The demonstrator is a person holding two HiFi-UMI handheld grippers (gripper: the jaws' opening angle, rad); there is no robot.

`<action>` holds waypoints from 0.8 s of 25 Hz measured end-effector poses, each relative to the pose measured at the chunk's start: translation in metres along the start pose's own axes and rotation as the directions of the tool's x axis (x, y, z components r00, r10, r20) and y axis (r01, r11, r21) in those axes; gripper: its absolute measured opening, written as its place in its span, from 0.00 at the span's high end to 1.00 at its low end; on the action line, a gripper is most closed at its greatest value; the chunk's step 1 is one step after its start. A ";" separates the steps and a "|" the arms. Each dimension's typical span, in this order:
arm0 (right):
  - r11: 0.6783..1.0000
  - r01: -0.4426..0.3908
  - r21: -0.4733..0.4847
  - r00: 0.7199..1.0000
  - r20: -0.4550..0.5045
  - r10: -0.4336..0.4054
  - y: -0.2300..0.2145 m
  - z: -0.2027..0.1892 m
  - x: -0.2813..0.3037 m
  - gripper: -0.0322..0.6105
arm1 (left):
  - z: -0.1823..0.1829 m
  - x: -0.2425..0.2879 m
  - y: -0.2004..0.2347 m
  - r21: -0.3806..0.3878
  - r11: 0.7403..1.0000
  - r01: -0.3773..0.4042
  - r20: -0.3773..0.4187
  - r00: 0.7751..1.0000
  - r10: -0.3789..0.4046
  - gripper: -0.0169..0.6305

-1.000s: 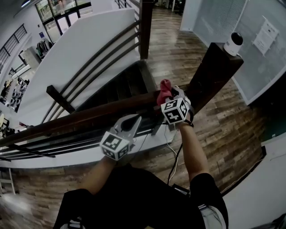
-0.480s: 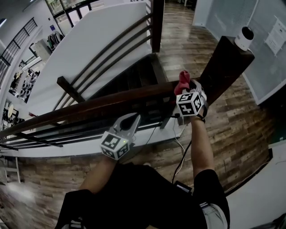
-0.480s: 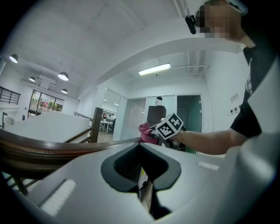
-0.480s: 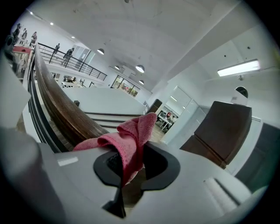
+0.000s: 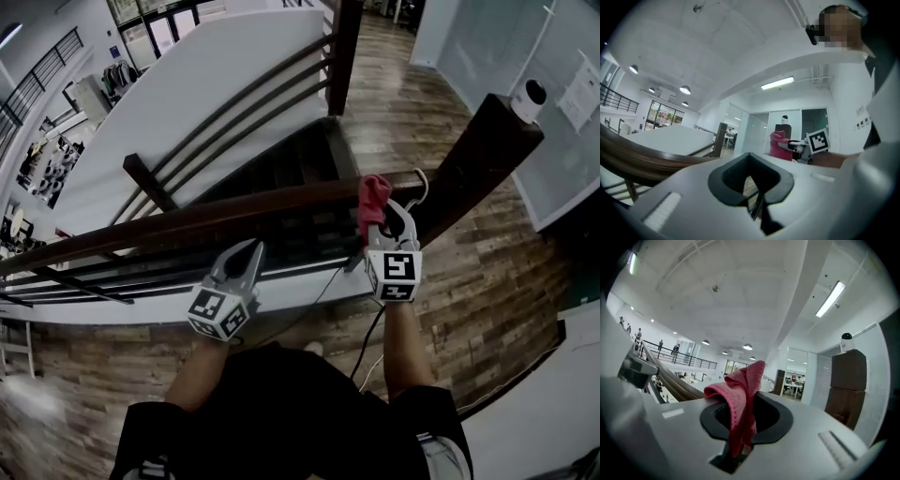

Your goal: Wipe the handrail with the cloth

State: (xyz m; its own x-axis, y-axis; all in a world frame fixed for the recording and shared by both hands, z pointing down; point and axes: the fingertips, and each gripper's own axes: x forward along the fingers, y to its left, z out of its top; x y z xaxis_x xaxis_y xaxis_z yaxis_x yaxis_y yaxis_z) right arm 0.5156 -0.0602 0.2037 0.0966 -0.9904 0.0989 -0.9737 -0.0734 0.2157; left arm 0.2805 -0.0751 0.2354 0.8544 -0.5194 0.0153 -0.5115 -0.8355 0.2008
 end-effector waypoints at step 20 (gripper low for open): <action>0.933 -0.359 0.015 0.910 0.227 0.346 0.359 0.103 0.028 0.87 | 0.044 -0.210 0.202 0.055 0.979 -0.194 0.063 0.980 0.191 0.97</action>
State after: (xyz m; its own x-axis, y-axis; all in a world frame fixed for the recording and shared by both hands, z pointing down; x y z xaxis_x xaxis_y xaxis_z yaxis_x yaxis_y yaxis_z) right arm 0.1472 -0.1267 0.1836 -0.2960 -0.9535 -0.0562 -0.9466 0.2849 0.1513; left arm -0.0059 -0.1427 0.2295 0.7336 -0.6795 -0.0086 -0.6719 -0.7272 0.1402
